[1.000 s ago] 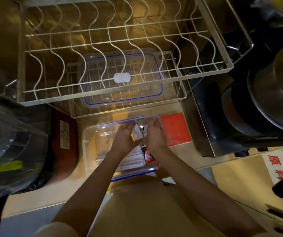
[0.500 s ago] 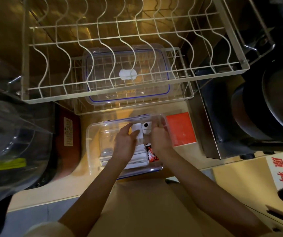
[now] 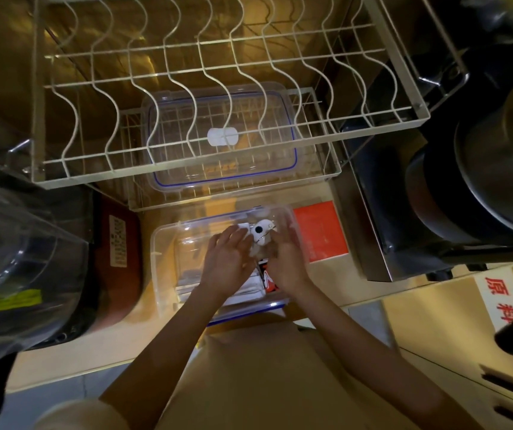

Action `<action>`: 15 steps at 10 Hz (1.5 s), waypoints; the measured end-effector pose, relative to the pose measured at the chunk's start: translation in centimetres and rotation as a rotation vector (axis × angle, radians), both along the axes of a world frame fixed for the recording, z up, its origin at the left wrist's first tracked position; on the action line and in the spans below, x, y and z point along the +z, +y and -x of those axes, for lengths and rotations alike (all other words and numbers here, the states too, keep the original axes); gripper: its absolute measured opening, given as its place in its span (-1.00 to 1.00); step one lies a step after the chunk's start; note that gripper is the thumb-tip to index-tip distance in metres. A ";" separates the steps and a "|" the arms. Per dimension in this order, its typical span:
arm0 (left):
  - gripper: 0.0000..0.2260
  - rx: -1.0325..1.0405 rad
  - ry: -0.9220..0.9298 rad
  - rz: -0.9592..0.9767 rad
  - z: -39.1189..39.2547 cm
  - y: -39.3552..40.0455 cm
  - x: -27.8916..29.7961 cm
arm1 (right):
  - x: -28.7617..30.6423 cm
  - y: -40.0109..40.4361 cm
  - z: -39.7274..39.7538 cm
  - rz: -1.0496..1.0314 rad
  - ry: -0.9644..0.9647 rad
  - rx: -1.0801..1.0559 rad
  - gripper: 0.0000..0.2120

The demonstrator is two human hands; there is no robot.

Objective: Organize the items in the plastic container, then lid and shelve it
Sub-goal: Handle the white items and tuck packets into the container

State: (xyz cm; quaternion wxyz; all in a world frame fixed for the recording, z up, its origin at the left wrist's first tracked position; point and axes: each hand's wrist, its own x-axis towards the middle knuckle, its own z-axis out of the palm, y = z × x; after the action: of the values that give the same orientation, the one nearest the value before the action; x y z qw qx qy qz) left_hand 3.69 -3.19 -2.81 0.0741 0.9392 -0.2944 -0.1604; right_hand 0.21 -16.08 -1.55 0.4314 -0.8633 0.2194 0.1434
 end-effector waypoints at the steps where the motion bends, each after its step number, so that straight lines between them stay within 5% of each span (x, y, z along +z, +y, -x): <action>1: -0.59 -0.025 0.006 -0.073 0.2 -0.2 0.0 | -0.8 0.0 0.3 -0.252 -0.059 -0.205 -0.55; 3: -0.45 -0.023 0.082 -0.074 0.4 -1.2 -0.2 | -0.1 0.2 0.9 -0.286 -0.046 -0.238 -0.52; 7: -0.55 -0.083 0.039 -0.085 0.9 -2.2 0.5 | -1.3 0.1 0.3 -0.224 0.067 -0.215 -0.74; 11: -0.66 -0.124 0.218 0.090 0.1 -2.0 0.5 | -0.7 -0.2 -1.1 -0.009 0.005 0.091 -0.62; 12: -0.51 -0.158 0.262 0.075 0.4 -2.6 0.8 | -0.4 0.0 -1.6 -0.036 0.033 0.145 -0.62; 15: -0.61 -0.231 0.300 0.007 0.4 -3.5 0.3 | 0.7 -0.3 -0.8 -0.164 0.038 0.046 -0.72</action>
State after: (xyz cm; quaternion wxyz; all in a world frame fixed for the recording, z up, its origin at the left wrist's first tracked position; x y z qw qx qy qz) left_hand 3.30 -6.69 -2.49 0.1017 0.8644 -0.3867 -0.3049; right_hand 1.04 -16.38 -0.81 0.4930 -0.8269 0.1953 0.1872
